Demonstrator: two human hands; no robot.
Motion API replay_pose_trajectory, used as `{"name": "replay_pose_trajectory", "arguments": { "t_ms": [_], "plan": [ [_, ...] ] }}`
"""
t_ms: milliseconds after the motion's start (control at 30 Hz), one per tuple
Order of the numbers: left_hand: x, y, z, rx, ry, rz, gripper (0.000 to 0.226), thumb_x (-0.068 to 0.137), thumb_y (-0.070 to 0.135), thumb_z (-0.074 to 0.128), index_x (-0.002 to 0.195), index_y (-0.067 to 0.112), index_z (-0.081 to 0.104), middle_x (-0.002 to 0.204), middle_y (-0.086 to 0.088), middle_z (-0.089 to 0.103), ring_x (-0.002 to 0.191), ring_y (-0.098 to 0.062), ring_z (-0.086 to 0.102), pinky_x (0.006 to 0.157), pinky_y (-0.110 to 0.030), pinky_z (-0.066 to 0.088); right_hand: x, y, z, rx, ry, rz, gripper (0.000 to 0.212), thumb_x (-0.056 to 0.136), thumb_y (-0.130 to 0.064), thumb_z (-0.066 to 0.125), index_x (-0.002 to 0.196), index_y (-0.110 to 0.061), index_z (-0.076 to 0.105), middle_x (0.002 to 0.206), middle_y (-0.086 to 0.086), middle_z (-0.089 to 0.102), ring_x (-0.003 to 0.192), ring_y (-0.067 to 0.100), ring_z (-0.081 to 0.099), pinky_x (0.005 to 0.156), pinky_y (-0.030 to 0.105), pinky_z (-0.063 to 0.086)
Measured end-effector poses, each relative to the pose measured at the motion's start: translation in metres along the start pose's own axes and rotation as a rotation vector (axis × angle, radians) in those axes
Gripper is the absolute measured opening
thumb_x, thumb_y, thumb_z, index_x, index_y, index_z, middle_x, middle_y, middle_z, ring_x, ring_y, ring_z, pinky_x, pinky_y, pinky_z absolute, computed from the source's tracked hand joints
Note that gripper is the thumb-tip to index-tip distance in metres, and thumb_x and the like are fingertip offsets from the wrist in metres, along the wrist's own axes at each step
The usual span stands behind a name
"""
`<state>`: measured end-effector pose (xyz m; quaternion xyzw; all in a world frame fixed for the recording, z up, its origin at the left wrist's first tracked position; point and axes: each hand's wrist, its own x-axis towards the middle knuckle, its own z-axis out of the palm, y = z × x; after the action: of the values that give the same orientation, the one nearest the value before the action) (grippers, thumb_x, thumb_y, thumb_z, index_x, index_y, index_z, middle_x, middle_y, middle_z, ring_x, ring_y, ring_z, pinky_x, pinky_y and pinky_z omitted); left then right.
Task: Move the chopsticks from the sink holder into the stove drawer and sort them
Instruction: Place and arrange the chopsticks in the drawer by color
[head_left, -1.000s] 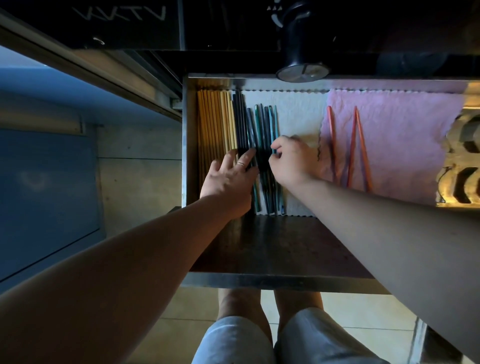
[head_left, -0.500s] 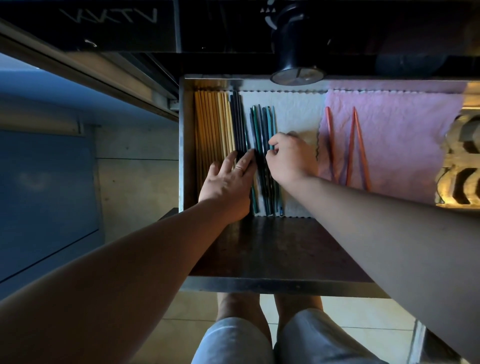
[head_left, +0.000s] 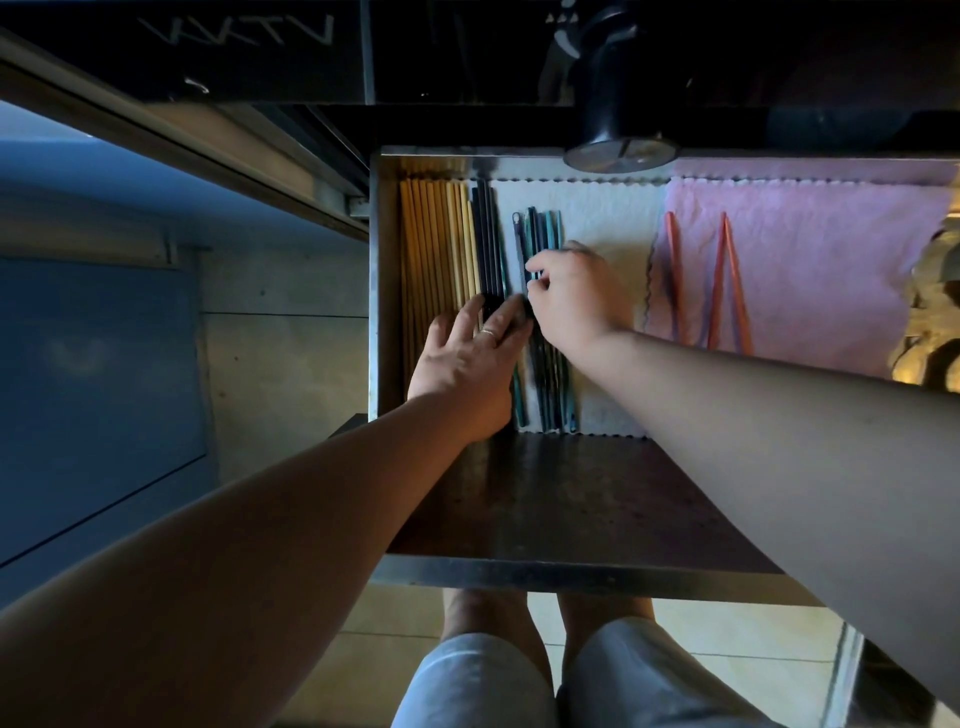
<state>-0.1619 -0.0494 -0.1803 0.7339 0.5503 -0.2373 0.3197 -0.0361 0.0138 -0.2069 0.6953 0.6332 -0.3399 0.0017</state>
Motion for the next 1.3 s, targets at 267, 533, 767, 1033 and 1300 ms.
{"name": "replay_pose_trajectory", "arguments": {
  "t_ms": [267,533,767,1033,1300],
  "plan": [
    [-0.002,-0.006,0.0,-0.045,-0.034,-0.028,0.086,0.093,0.019,0.05,0.155,0.031,-0.008,0.161,0.014,-0.022,0.15,-0.022,-0.011,0.117,-0.055,0.009,0.005,-0.005,0.007,-0.135,0.056,0.027,0.016,0.09,-0.01,0.054,0.098,-0.011,0.068,0.1,0.009,0.067,0.09,0.031,0.064,0.069,0.029,0.046],
    [-0.001,-0.015,-0.004,-0.06,-0.094,0.003,0.088,0.094,0.022,0.053,0.155,0.033,-0.009,0.16,0.016,-0.024,0.15,-0.017,-0.015,0.116,-0.057,0.012,0.008,-0.017,0.024,-0.198,0.083,0.207,0.017,0.09,-0.017,0.057,0.103,-0.01,0.065,0.106,0.009,0.061,0.096,0.034,0.062,0.085,0.039,0.046],
    [0.0,-0.016,-0.004,-0.083,-0.122,-0.001,0.088,0.093,0.02,0.052,0.155,0.033,-0.009,0.159,0.017,-0.026,0.149,-0.015,-0.017,0.116,-0.057,0.012,0.013,-0.02,0.02,-0.167,0.019,0.252,0.024,0.089,-0.022,0.061,0.105,-0.004,0.064,0.106,0.011,0.06,0.097,0.032,0.063,0.075,0.035,0.048],
    [0.0,-0.019,-0.003,-0.081,-0.142,0.013,0.087,0.094,0.019,0.051,0.156,0.031,-0.009,0.158,0.015,-0.029,0.148,-0.014,-0.021,0.117,-0.052,0.012,0.016,-0.022,0.015,-0.155,0.028,0.215,0.023,0.093,-0.019,0.055,0.108,-0.002,0.062,0.105,0.012,0.063,0.096,0.029,0.062,0.075,0.035,0.049],
    [-0.003,-0.021,0.004,-0.137,-0.105,-0.015,0.089,0.094,0.017,0.051,0.155,0.028,-0.014,0.156,0.013,-0.034,0.147,-0.01,-0.021,0.12,-0.047,0.015,0.001,-0.024,0.0,0.007,-0.023,0.114,0.015,0.088,-0.023,0.057,0.079,-0.014,0.063,0.074,0.002,0.057,0.069,0.02,0.054,0.06,0.022,0.034]
  ]
}}
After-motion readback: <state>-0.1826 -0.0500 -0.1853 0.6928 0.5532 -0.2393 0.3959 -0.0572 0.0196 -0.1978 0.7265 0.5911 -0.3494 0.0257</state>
